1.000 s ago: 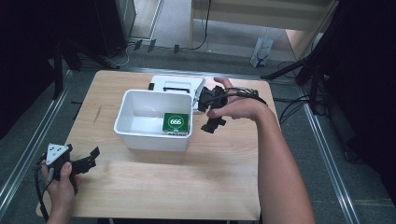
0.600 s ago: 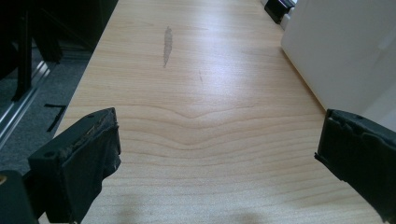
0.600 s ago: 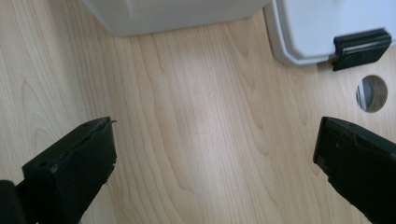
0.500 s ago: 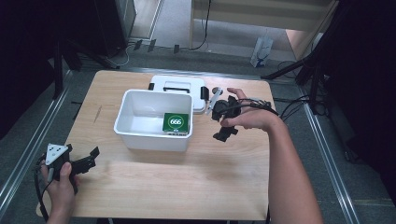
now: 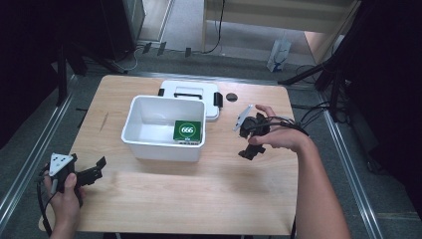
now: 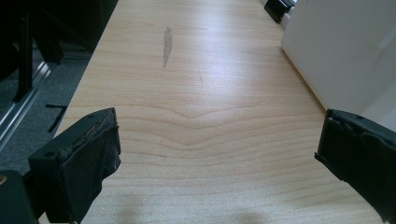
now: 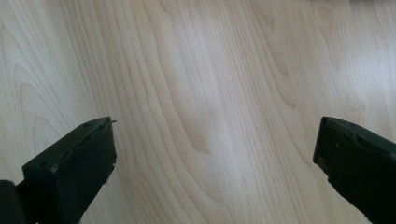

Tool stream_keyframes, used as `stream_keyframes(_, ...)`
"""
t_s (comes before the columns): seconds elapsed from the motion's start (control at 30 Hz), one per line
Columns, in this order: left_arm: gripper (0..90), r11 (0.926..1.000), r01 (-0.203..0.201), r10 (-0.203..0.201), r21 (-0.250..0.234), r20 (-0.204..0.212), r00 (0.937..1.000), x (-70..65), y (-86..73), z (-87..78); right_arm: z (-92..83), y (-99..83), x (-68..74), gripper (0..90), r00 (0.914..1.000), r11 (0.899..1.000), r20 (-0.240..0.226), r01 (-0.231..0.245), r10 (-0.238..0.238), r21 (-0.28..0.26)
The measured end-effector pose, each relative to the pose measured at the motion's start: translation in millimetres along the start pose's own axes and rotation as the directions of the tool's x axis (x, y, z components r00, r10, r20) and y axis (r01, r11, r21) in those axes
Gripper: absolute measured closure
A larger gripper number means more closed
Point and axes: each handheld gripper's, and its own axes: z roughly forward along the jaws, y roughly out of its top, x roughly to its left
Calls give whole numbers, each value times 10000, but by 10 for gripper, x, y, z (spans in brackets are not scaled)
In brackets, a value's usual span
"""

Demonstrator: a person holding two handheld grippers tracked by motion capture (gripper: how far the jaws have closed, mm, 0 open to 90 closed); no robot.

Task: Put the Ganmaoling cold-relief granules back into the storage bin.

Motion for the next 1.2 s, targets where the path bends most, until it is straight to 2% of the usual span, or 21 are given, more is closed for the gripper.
stream_keyframes(0.27, 0, 10000, 42, -42, -13, -4, 10000, 0, 0, -1, 92, -231, 52, 0, 9988, 9986, -21, -498, 498, -184)
stream_keyframes(0.5, 0, 10000, 17, -17, -13, -7, 10000, -3, 0, -1, 145, -438, 121, 0, 9964, 9938, 220, -804, 823, -767)
stream_keyframes(0.6, 0, 10000, -14, 14, -69, 3, 10000, -6, -3, -1, 167, -542, 156, 0, 9939, 9892, 281, -1031, 1066, -1041)
stream_keyframes(0.73, 0, 10000, -23, 23, -66, -6, 10000, -6, -3, -1, 177, -704, 197, 0, 9868, 9753, 470, -1451, 1549, -1667)
stream_keyframes(0.87, 0, 10000, 1, -1, -50, 5, 10000, -4, -2, -2, 189, -884, 264, 0, 9769, 9522, 557, -1872, 2062, -2413)
stream_keyframes(0.9, 0, 10000, -13, 13, -44, 11, 10000, -2, -2, -4, 197, -937, 284, 0, 9732, 9436, 608, -1985, 2218, -2649)
stream_keyframes(0.97, 0, 10000, -16, 16, -49, 0, 10000, -3, -2, -4, 216, -1068, 337, 0, 9597, 9182, 689, -2380, 2725, -3168)
stream_keyframes(1.17, 0, 9999, -23, 22, -125, -43, 10000, -7, -5, -10, 301, -1464, 527, 0, 9165, 8270, 599, -3269, 3954, -4574)
stream_keyframes(1.2, 0, 9999, -18, 18, -114, -25, 10000, -5, -5, -12, 316, -1527, 562, 0, 9110, 8151, 586, -3348, 4082, -4727)
